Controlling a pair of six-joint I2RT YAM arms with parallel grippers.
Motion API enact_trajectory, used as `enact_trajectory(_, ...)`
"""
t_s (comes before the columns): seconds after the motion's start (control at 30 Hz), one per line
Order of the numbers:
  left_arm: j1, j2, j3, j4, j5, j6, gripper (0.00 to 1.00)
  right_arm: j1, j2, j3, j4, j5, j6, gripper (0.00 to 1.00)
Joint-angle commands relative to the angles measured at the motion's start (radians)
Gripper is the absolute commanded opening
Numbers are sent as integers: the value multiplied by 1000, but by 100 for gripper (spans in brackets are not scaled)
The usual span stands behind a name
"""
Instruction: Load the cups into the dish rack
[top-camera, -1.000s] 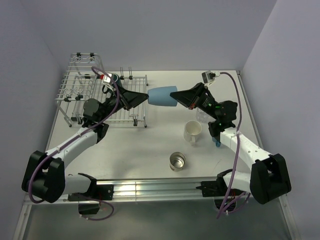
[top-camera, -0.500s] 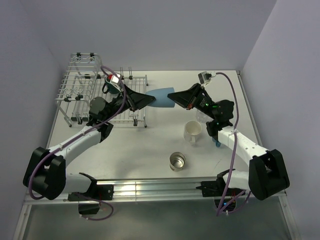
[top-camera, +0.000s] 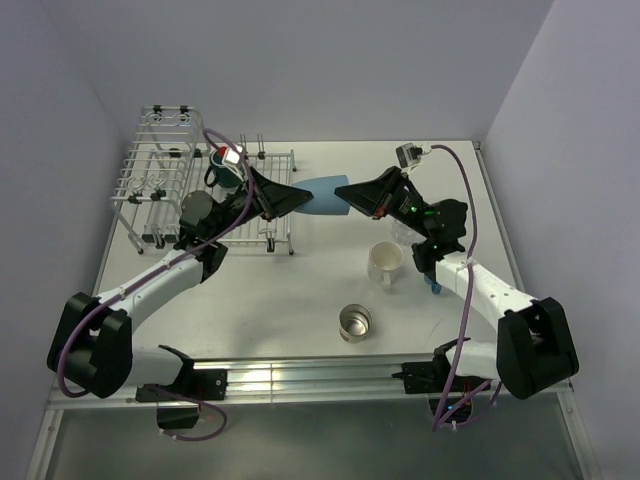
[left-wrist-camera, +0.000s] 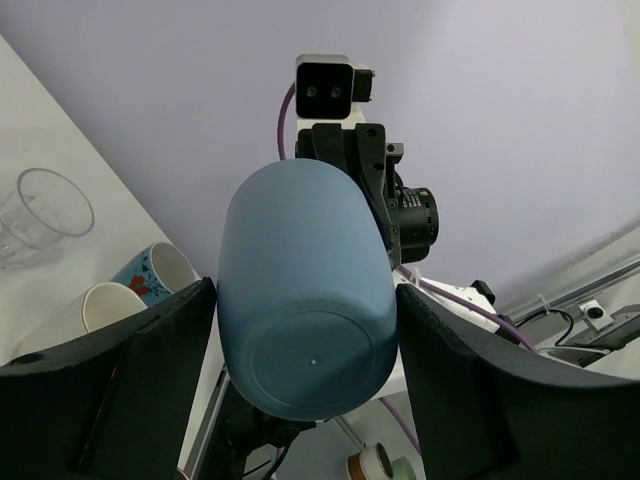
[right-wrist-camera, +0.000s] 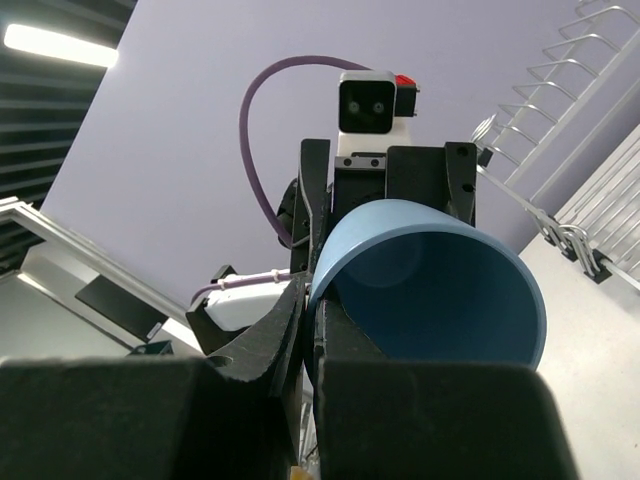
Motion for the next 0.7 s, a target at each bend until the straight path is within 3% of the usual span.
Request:
enact_trajectory(0.0, -6, 2, 45, 23, 15, 16, 77, 13, 10, 36, 62, 0, -7, 0)
enact_trajectory(0.23, -12, -2, 68, -75, 9, 62, 61, 31, 25, 57, 36, 4, -31, 0)
enact_trajectory(0.5, -25, -45, 132, -325, -50, 207, 21, 50, 10, 82, -49, 20, -102, 0)
enact_trajectory(0.6, -25, -67, 163, -415, -71, 252, 9, 48, -2, 80, -84, 32, -126, 12)
enact_trajectory(0.67, -22, -79, 177, -468, -82, 274, 3, 48, -7, 80, -116, 43, -143, 28)
